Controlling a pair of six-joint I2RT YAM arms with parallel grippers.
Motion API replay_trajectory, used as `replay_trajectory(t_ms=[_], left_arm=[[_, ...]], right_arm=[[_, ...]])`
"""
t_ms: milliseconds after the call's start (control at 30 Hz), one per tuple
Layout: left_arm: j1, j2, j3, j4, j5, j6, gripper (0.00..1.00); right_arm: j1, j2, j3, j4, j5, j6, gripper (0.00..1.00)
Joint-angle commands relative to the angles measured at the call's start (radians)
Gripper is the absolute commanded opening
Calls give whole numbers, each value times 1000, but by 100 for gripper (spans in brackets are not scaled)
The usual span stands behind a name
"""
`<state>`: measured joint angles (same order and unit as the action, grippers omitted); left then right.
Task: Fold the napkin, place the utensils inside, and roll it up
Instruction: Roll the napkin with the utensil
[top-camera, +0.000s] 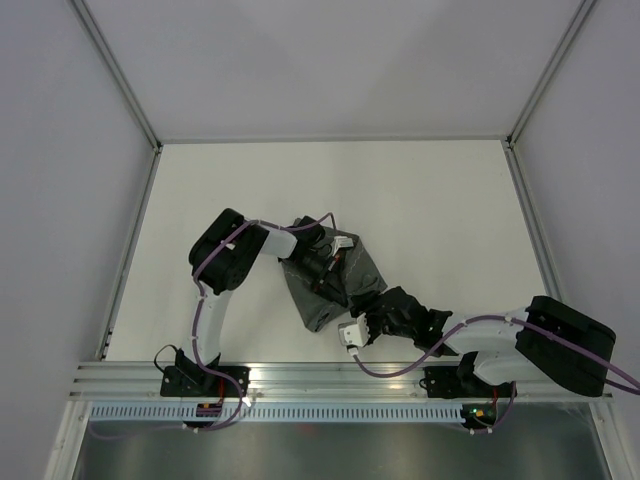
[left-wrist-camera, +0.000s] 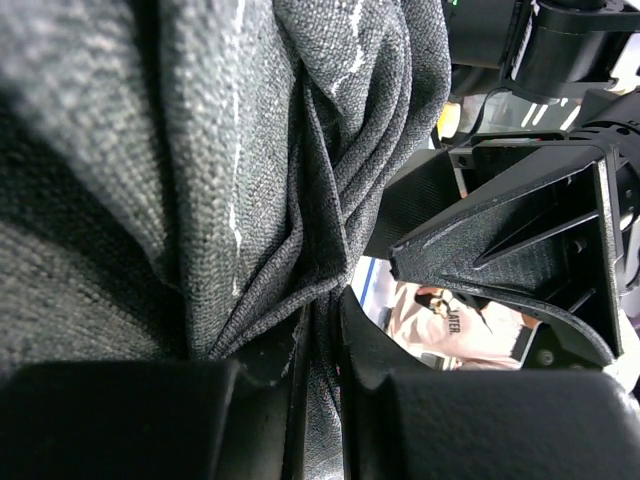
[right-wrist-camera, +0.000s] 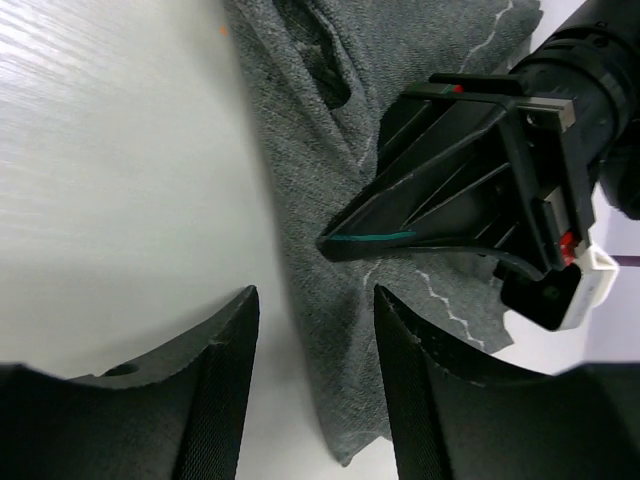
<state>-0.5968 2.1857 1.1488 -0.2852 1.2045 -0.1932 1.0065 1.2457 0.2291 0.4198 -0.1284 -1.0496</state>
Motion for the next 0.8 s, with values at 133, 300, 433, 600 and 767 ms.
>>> replay_trajectory(t_ms=[133,300,433,600,767], left_arm=[[5,65,11,-95,-108,64,2],[6,77,22,-111,-89,78,2],[6,74,22,-115,-76,87,2],[6,83,25,-127,-63,101,2],[6,83,23,-132,-43,112,2]], right_arm=[[18,77,-17,47,50,-87,52],[18,115,-1,5,52,-133,45],[20,155,29,-29,52,-156,39],[18,208,56,-44,65,-187,36],[20,231,90,-90,69,-187,15]])
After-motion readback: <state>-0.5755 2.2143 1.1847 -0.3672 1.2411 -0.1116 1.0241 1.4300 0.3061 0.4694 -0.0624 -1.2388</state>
